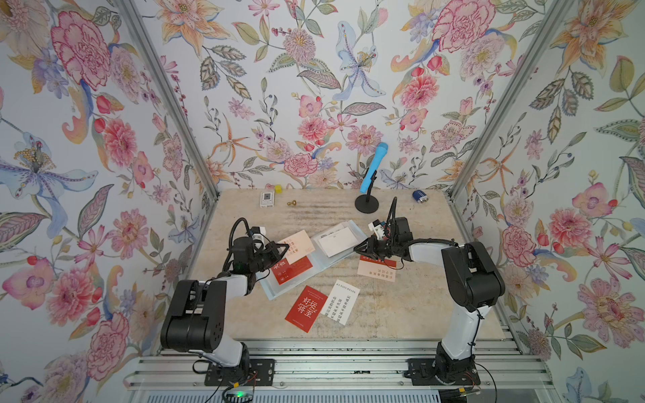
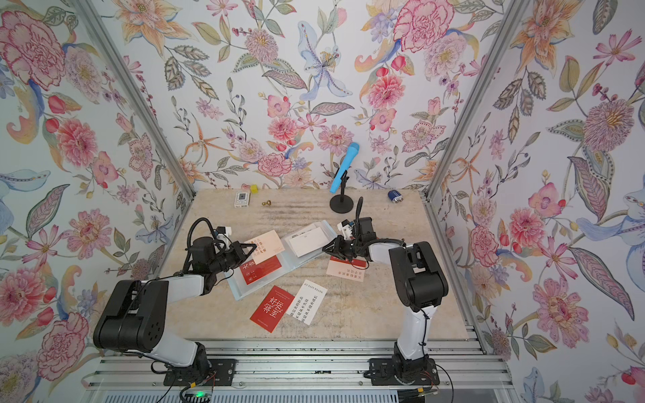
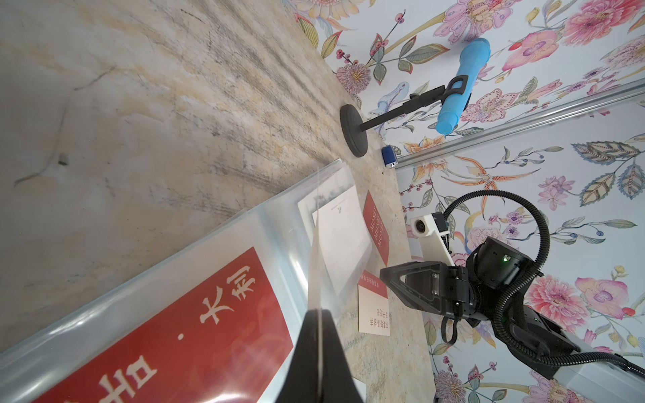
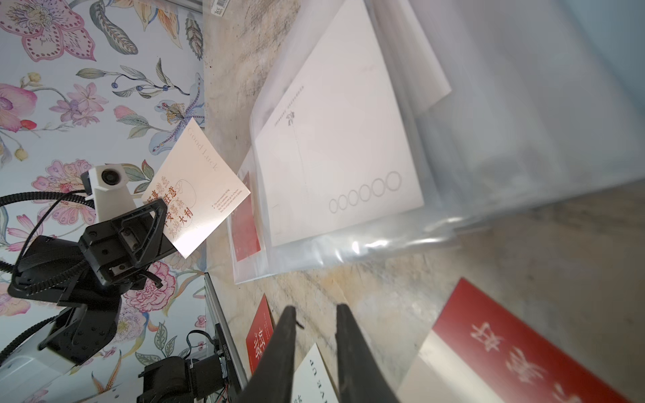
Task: Place the photos into the photo albums
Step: Insert the photo into the photo album.
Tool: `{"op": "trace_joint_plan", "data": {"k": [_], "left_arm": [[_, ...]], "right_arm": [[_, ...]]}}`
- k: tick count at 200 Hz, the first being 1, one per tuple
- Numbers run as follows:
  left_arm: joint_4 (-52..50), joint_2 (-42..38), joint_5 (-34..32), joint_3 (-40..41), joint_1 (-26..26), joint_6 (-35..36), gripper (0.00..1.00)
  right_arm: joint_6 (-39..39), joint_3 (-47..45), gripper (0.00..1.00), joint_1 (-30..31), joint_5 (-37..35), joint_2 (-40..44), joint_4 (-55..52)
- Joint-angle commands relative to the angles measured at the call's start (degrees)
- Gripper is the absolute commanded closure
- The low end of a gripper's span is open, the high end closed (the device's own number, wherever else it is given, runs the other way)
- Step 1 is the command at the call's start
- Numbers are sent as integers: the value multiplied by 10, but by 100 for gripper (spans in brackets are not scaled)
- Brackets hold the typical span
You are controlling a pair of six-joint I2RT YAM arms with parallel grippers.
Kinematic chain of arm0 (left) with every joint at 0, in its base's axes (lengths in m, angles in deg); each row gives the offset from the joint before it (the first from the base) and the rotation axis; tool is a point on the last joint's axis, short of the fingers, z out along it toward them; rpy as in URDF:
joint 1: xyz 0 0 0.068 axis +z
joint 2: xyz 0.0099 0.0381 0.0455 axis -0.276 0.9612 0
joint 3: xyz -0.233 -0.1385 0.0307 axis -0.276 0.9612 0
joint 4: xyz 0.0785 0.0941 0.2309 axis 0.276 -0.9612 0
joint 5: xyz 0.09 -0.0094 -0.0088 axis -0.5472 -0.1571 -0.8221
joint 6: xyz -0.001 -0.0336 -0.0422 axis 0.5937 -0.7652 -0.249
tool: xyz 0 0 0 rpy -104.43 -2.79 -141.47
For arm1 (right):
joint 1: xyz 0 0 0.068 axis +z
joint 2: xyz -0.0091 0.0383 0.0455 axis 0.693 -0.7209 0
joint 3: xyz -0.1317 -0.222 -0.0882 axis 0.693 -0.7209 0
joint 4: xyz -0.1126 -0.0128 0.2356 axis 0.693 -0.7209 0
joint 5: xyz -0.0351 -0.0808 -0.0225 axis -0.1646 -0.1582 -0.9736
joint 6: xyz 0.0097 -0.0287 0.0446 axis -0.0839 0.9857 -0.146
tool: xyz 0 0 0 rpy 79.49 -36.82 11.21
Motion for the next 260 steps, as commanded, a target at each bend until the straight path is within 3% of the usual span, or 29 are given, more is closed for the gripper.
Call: {"op": "trace_joint_plan", "data": {"k": [1,160,260], "left_arm": [[21,-14,-7,20,6,-12,100],[145,47,3,67,4,-82,100],[214,51,-34,96,-18,-135,100]], "right_arm": [[13,20,76,6,-3,-13,-11],[20,24,76,13,-10,-22,-21],[22,30,76,16,-4,-28,-22]]}}
